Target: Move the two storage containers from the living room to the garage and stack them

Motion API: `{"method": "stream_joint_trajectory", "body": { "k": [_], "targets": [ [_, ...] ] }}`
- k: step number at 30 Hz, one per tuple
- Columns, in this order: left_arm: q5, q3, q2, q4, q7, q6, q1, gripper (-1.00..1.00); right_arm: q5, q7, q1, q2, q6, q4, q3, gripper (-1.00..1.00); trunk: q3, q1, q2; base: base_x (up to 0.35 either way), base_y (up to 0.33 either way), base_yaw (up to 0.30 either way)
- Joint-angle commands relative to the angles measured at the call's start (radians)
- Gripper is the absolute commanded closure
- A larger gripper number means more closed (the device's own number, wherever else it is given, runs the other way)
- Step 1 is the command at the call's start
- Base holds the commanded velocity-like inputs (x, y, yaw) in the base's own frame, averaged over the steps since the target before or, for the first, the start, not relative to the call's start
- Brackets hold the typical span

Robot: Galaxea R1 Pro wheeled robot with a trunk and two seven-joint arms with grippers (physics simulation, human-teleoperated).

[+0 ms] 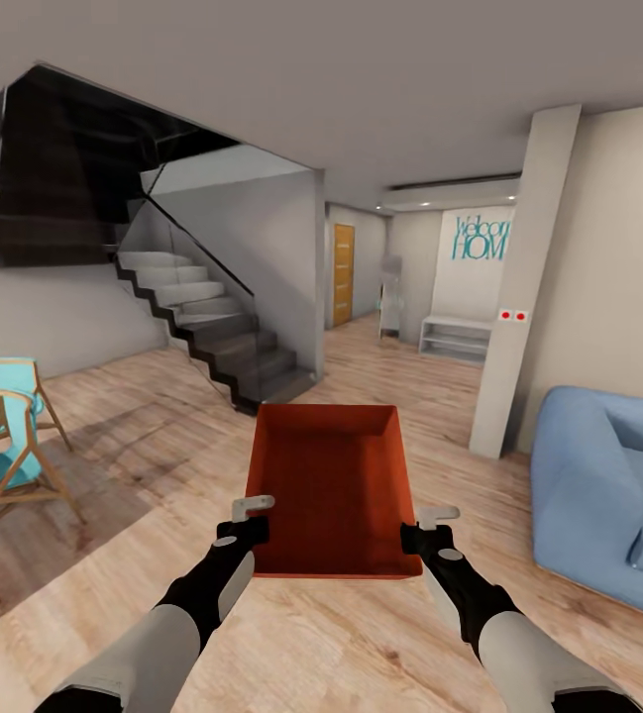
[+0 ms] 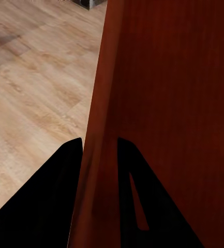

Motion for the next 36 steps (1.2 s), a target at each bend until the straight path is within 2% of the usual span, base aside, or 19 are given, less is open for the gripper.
{"method": "stream_joint_trajectory", "body": {
  "k": [1, 11, 29, 36],
  "targets": [
    [0.020, -0.002, 0.033, 0.000, 0.011, 0.005, 0.000, 1.00, 0.005, -0.006, -0.001, -0.001, -0.022, -0.050, -0.061, 1.00, 0.000, 0.001, -0.001, 0.322, 0.000, 0.000],
    [0.020, -0.002, 0.033, 0.000, 0.011, 0.005, 0.000, 1.00, 0.002, -0.006, -0.001, -0.001, -0.023, -0.048, -0.061, 1.00, 0.000, 0.001, -0.001, 0.322, 0.000, -0.009],
    [0.020, -0.002, 0.033, 0.000, 0.011, 0.005, 0.000, 1.00, 0.003, -0.006, -0.001, -0.001, -0.018, -0.048, -0.060, 1.00, 0.000, 0.001, -0.001, 0.322, 0.000, -0.229],
    [0.020, -0.002, 0.033, 0.000, 0.011, 0.005, 0.000, 1.00, 0.003, -0.005, -0.001, -0.001, -0.017, -0.048, -0.060, 1.00, 0.000, 0.001, -0.001, 0.322, 0.000, -0.049]
  ]
}}
